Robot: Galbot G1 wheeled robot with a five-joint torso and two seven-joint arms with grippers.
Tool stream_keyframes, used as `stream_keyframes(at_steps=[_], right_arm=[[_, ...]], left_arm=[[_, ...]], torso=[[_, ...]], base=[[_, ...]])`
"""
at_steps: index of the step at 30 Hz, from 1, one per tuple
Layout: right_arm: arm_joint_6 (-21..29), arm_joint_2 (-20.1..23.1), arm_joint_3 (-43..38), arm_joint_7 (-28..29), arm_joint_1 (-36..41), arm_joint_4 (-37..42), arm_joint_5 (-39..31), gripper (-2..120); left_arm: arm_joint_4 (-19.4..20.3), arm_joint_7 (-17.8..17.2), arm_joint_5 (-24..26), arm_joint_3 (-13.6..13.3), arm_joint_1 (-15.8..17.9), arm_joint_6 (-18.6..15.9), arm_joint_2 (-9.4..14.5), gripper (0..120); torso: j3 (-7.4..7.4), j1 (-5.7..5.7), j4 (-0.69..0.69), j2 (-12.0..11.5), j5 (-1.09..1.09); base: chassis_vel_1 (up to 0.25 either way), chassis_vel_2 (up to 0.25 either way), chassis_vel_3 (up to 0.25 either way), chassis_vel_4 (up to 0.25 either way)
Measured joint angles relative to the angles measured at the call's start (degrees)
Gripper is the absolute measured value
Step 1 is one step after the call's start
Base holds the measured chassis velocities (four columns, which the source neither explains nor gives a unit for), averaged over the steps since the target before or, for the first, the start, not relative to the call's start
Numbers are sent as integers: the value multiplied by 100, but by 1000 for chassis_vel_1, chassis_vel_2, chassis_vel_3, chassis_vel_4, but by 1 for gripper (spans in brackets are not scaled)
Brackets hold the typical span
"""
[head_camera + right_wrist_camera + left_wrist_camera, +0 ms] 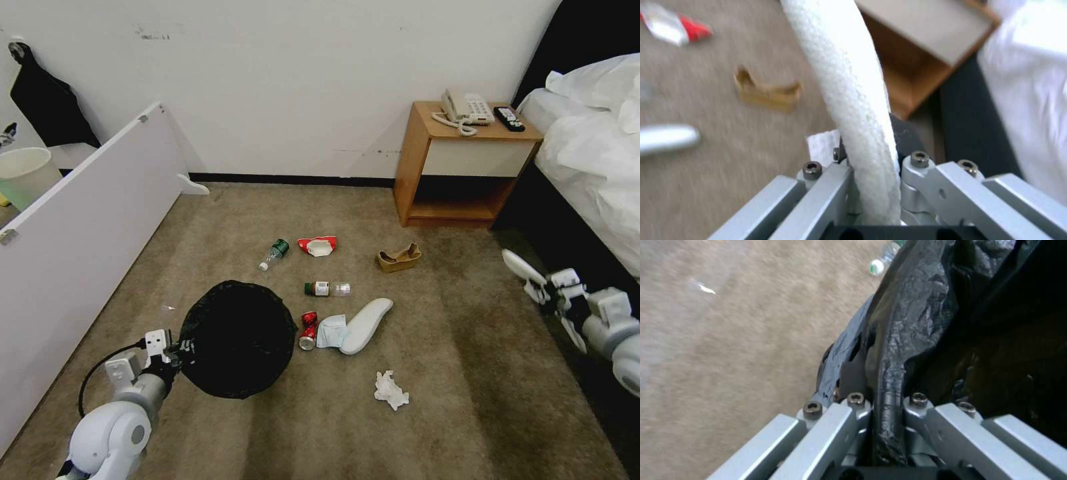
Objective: Pick up the trash bin and place the garbage on the floor into it.
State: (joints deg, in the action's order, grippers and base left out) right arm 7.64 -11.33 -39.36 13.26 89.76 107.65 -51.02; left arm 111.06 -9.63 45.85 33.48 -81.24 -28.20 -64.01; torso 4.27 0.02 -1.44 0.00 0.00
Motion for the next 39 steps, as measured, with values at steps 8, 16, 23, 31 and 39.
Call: stream_keyframes(at_steps=[8, 16, 23, 31, 39], right_arm=[[-73, 438, -472, 12, -126, 533, -510, 3], [-159, 955, -863, 26, -99, 1235, -1004, 3], [-202, 1187, -1003, -56, -88, 1582, -1238, 3], [-419, 1643, -1169, -517, -143, 2290, -1905, 3], [-1085, 1611, -1193, -1427, -130, 2345, -2026, 3]], left_arm=[[-74, -206, 463, -534, 425, -402, 107, 2], [-209, -335, 499, -1184, 838, -524, -42, 2], [-282, -370, 454, -1573, 1024, -551, -192, 2], [-657, -486, 450, -2304, 1543, -560, -450, 2], [-821, -541, 583, -2505, 1780, -572, -501, 2]], torso=[[0, 0, 0, 0, -1], [0, 0, 1, 0, 0], [0, 0, -1, 0, -1], [-1, 0, 1, 0, 0], [-1, 0, 1, 0, 1]], base=[[0, 0, 0, 0], [0, 0, 0, 0], [0, 0, 0, 0], [0, 0, 0, 0], [0, 0, 0, 0]])
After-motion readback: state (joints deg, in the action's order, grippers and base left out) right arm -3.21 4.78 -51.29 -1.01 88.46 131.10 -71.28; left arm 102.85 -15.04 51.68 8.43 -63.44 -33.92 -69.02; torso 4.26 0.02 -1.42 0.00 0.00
